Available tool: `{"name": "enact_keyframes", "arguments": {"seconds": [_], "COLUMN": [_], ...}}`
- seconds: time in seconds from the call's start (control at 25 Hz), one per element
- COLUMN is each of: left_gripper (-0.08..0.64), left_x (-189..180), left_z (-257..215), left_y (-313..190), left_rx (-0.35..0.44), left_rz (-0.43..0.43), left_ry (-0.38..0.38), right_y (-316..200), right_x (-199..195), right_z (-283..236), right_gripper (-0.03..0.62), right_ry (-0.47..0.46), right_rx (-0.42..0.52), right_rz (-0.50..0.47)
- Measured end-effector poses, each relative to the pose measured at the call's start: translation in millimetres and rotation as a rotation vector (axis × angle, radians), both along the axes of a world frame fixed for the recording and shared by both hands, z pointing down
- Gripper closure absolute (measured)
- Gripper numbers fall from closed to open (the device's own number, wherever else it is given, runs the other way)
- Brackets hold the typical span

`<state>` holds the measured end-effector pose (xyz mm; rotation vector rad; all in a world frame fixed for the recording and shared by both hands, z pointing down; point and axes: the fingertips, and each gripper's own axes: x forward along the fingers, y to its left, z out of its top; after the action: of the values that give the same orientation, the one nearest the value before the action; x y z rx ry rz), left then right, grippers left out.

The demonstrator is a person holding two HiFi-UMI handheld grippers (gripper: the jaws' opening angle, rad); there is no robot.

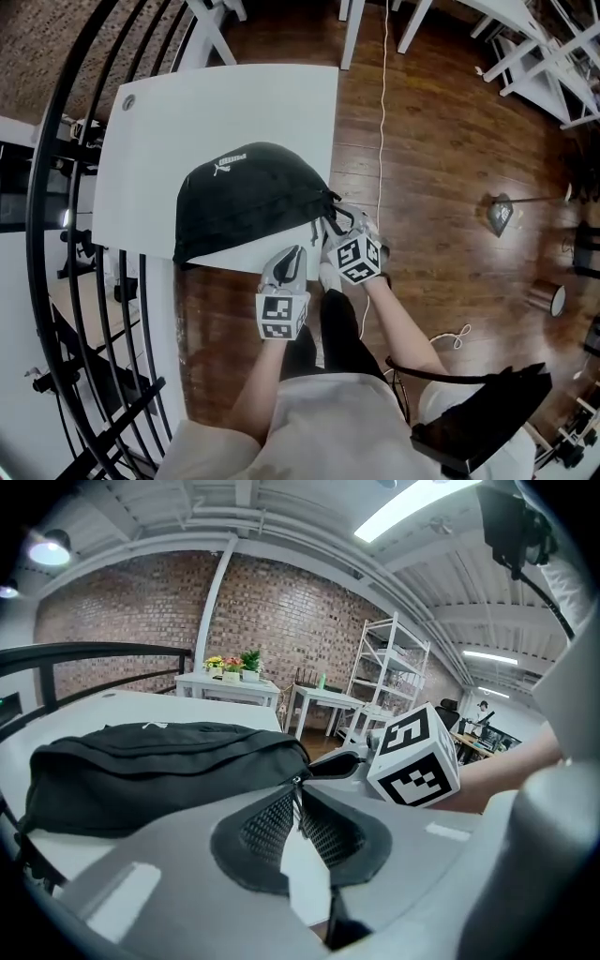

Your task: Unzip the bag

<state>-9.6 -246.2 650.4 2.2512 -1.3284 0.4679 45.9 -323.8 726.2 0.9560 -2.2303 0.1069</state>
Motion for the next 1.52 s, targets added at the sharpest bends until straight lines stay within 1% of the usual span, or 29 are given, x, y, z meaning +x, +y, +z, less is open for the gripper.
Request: {"name": "enact_keyframes", "arguments": {"seconds": [0.08,0.16,0.2,0.32,0.4,0.52,0.64,0.72,0.8,0.88,0.92,0.96,1.0,1.08,1.28,1.44,1.52], "left_gripper": [0.503,0.461,0.435,0.407,0.402,0.397,0.397,0.394,0.394,0.409,0.432,0.473,0.492,0.501,0.525,0.529,0.529], "left_x": [2.0,7.2,9.7,15.2,17.7,18.4,15.7,17.4,19.6,17.9,16.1,14.7,14.0,13.7,-0.7,-18.0,-31.3], "left_z": [4.0,7.4,8.8,11.2,15.8,23.8,30.3,29.7,24.8,17.0,12.5,7.9,3.5,-3.0,1.7,13.0,20.8], "left_y": [-2.9,-5.6,-7.3,-14.0,-17.2,-21.9,-26.0,-30.4,-35.8,-42.1,-44.4,-45.6,-46.0,-45.1,-35.4,-31.3,-25.5], "left_rx": [-0.013,-0.029,-0.036,-0.046,-0.056,-0.065,-0.069,-0.056,-0.028,0.010,0.029,0.046,0.060,0.074,0.043,0.026,0.009], "left_rz": [-0.002,0.000,0.001,0.005,0.006,-0.003,-0.023,-0.046,-0.068,-0.096,-0.111,-0.123,-0.130,-0.130,-0.132,-0.097,-0.104], "left_ry": [-0.001,0.002,0.002,0.001,-0.012,-0.050,-0.097,-0.102,-0.091,-0.080,-0.076,-0.070,-0.063,-0.049,-0.055,-0.100,-0.117], "right_y": [2.0,4.5,5.6,8.9,11.2,13.6,15.4,17.6,19.6,20.3,20.8,21.4,21.7,21.0,16.8,14.8,16.2], "right_x": [-1.2,-1.4,-1.8,-5.3,-7.0,-9.7,-13.1,-12.9,-13.3,-15.4,-15.8,-15.8,-15.9,-15.4,-8.5,-5.0,-2.7], "right_z": [-4.4,-12.3,-16.9,-33.2,-45.2,-61.6,-75.6,-83.6,-91.1,-96.9,-98.7,-100.4,-102.5,-106.1,-101.5,-85.4,-79.7], "right_gripper": [0.521,0.534,0.535,0.535,0.535,0.535,0.535,0.535,0.535,0.535,0.535,0.535,0.535,0.535,0.538,0.540,0.540], "right_ry": [-0.006,-0.033,-0.052,-0.123,-0.153,-0.184,-0.201,-0.203,-0.199,-0.198,-0.196,-0.194,-0.192,-0.189,-0.165,-0.125,-0.122], "right_rx": [-0.020,-0.060,-0.089,-0.166,-0.196,-0.229,-0.256,-0.267,-0.273,-0.277,-0.278,-0.278,-0.277,-0.272,-0.263,-0.266,-0.264], "right_rz": [-0.002,0.013,0.024,0.051,0.057,0.066,0.069,0.066,0.060,0.056,0.055,0.055,0.056,0.061,0.088,0.108,0.127]}}
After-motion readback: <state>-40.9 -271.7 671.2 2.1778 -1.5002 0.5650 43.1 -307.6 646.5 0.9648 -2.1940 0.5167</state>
